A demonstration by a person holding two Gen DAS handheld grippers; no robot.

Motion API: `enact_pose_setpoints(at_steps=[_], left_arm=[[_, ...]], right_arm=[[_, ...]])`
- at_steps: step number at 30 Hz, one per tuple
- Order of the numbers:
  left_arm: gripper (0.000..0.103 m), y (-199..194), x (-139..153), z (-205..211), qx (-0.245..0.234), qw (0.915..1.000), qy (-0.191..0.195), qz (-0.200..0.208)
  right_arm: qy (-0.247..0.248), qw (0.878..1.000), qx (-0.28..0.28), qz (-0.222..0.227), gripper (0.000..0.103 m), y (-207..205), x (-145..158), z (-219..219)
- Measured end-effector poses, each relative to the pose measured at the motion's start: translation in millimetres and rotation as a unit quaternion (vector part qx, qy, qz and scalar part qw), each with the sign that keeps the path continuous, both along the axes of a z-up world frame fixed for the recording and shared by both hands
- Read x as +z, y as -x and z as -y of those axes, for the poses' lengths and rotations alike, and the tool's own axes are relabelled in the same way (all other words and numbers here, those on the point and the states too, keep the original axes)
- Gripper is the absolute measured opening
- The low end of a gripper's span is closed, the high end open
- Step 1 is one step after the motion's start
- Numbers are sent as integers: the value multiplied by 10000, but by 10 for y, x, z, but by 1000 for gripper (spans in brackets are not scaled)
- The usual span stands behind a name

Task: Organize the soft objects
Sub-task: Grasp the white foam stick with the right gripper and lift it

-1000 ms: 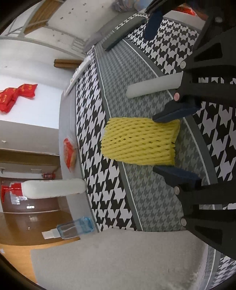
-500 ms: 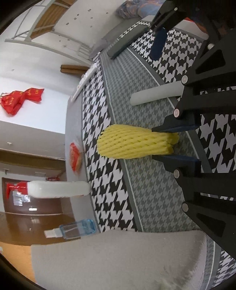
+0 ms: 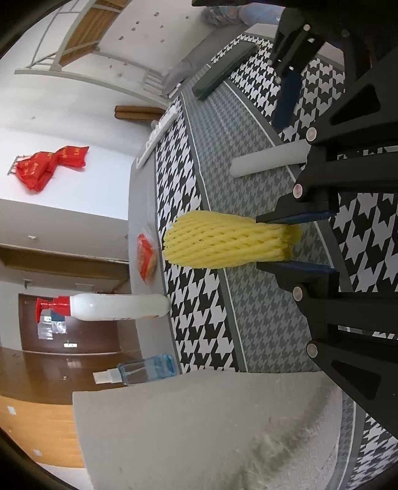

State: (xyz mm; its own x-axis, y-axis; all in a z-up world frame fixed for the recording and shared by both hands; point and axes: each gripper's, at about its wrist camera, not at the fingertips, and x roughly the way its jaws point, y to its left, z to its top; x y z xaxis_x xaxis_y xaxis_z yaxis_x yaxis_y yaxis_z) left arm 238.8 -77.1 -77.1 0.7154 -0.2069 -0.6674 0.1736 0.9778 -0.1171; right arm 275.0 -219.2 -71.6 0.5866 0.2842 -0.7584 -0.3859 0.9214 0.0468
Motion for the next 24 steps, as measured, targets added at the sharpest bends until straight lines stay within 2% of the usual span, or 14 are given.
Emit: enact_pose_setpoints(at_steps=[6,11,13,17,22,24], left_arm=[[23,93,81,-25,232,9990,-129,350],[23,106,24,-46,180,9993,-191,261],[23,124,33,-61,147,9994,-157,280],[23,186,83,-68,123,9988,-117,450],[23,230,121,-86,187,9981,-108,585],[23,231,124,-87,200,9980,-124,593]], right_arm=[[-13,9994,-322,-88,50,47,-41,-45],[-58,9978,-664,-27,39,40,-41,-50],[-88,9975,-693,-47,32,31,-46,-64],[244,9975,-665,50,29,62,-55,-178],[27,9980,-631,60,19,30,-15,-84],[16,9981,-595,132,19,56,13,-61]])
